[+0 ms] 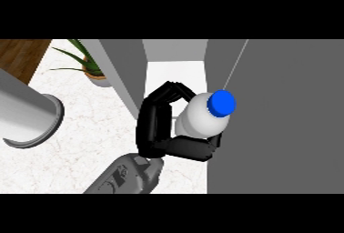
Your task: Pick up the bottled water, place it into the cabinet and close the cabinet
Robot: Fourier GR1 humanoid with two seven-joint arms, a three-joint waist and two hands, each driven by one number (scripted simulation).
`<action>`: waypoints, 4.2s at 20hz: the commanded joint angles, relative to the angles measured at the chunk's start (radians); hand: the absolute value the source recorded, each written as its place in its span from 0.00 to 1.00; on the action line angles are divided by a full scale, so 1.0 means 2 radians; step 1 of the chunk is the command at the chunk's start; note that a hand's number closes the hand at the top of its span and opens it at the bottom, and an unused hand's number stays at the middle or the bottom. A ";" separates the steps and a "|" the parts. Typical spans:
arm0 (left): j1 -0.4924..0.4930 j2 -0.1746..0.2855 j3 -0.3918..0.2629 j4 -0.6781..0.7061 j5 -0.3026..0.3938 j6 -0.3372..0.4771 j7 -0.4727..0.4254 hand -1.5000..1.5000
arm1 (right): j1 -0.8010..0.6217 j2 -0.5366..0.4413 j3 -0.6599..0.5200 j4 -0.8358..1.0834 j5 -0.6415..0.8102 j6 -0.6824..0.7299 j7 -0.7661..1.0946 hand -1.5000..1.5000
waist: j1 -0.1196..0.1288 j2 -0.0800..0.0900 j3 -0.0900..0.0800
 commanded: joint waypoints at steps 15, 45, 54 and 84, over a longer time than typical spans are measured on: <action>-0.170 0.000 0.031 0.223 0.040 0.054 -0.021 1.00 | -0.006 0.000 -0.040 -0.050 -0.077 0.004 0.039 0.00 | -0.007 0.002 0.000; -0.341 0.019 0.125 0.620 0.040 -0.038 -0.130 0.00 | -0.030 0.008 -0.034 -0.027 -0.071 0.031 0.039 0.00 | -0.018 0.008 0.000; -0.354 0.019 0.164 0.637 0.059 -0.080 -0.167 0.00 | -0.036 0.017 -0.024 -0.020 -0.041 0.043 0.032 0.00 | -0.017 0.006 0.000; -0.028 0.032 0.009 0.143 0.084 -0.102 -0.109 0.00 | -0.034 0.000 -0.022 -0.085 -0.084 -0.001 0.103 0.00 | 0.016 -0.005 -0.001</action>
